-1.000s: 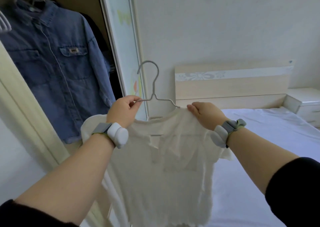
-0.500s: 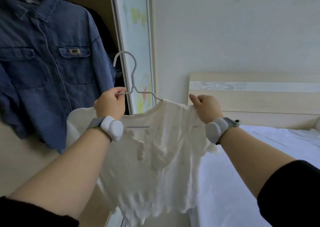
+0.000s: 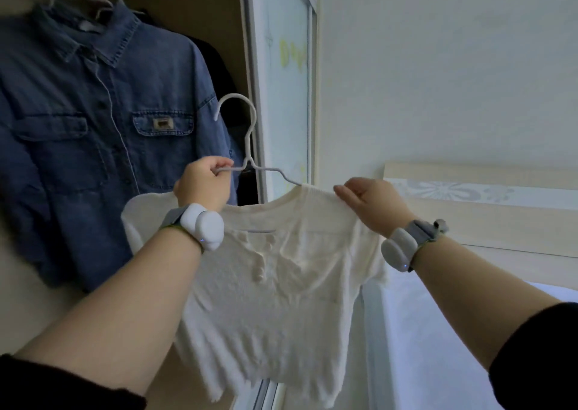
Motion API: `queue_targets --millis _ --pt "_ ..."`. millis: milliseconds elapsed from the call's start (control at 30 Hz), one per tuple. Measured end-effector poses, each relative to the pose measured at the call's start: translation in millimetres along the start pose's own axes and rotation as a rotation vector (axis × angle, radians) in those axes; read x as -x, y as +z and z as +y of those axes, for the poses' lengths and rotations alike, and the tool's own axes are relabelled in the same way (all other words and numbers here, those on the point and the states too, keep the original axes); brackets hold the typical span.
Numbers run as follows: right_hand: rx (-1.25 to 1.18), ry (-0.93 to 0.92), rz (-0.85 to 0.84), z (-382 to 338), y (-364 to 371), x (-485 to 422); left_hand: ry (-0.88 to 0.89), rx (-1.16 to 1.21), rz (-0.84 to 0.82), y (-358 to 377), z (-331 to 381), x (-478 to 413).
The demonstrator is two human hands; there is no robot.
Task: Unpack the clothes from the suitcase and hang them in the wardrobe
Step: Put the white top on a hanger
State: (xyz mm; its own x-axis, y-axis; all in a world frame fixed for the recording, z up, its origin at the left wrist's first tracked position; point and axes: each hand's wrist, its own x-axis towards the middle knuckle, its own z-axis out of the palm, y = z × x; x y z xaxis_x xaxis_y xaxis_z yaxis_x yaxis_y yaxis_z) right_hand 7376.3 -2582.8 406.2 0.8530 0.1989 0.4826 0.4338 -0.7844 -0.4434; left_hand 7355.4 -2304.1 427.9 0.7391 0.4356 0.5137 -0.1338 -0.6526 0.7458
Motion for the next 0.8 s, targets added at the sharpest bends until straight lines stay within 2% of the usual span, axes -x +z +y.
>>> queue_targets --millis 67,167,433,533,800 --pt "0.055 -0.134 -0.036 -20 12 -21 -0.019 0.011 0.012 -10 -5 -16" --pt "0.126 -0.315 0.005 -45 30 -51 -0.055 0.017 0.061 -30 -10 -41" --pt "0.089 -0.662 0.037 -73 48 -132 -0.14 -0.023 0.215 -71 -7 -104" --pt "0.083 -0.763 0.061 -82 52 -165 -0.153 -0.047 0.297 -78 -2 -123" --pt "-0.027 -0.868 0.133 -130 64 -225 -0.195 -0.208 0.444 -104 0 -158"
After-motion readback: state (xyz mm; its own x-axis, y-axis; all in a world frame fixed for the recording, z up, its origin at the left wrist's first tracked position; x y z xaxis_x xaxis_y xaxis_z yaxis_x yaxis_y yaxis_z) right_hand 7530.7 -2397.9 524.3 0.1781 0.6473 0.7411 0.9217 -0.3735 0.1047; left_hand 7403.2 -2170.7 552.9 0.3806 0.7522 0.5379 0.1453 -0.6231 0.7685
